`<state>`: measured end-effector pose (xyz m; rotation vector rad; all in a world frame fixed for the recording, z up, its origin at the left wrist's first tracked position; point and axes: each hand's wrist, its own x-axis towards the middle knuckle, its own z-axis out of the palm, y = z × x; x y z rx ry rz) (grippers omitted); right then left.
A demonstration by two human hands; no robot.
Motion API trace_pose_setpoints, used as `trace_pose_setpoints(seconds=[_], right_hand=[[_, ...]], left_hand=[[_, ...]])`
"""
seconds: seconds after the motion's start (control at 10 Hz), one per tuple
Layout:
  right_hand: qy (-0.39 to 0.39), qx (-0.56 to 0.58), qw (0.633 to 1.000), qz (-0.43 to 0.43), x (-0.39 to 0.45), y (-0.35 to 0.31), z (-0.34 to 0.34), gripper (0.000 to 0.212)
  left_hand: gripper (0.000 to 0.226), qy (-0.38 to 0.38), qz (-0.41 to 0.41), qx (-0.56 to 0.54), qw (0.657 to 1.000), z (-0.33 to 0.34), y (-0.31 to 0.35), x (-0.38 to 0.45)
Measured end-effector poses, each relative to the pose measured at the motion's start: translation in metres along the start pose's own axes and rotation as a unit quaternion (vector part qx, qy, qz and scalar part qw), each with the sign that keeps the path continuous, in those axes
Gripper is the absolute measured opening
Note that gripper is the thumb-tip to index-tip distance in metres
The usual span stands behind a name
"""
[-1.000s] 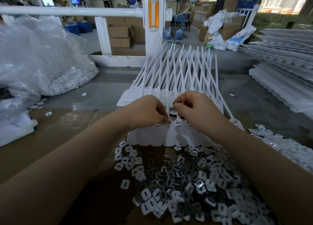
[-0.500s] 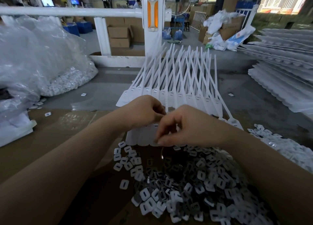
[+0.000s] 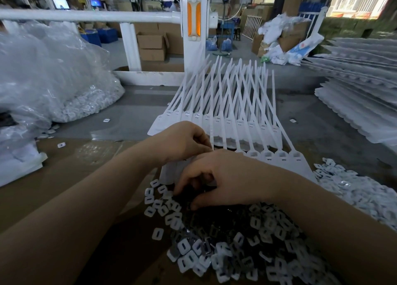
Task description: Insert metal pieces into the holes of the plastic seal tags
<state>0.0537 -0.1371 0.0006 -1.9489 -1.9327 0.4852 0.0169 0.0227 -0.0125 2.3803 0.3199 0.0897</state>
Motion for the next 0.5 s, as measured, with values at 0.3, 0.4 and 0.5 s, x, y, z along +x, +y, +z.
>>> trace_pose_setpoints(seconds=[0.3,0.4,0.5], right_hand=[[-0.008,0.006,1.000,0.002,0.0000,-0.0013,0.0013,0.016],[-0.002,0.013,1.000,0.010,-0.0017,0.0002,0.0007,0.015],[0.010,0.034,0.999,0.015,-0.0033,-0.0019,-0.0021,0.014]], left_hand=[[0.013,0.000,0.016,0.000,1.000,0.0009,-0.0039,0.0012],[0.014,0.001,0.017,-0.002,1.000,0.0002,-0.0029,-0.0017],[0.012,0.027,0.031,-0.002,0.999,0.0005,-0.0002,-0.0046]])
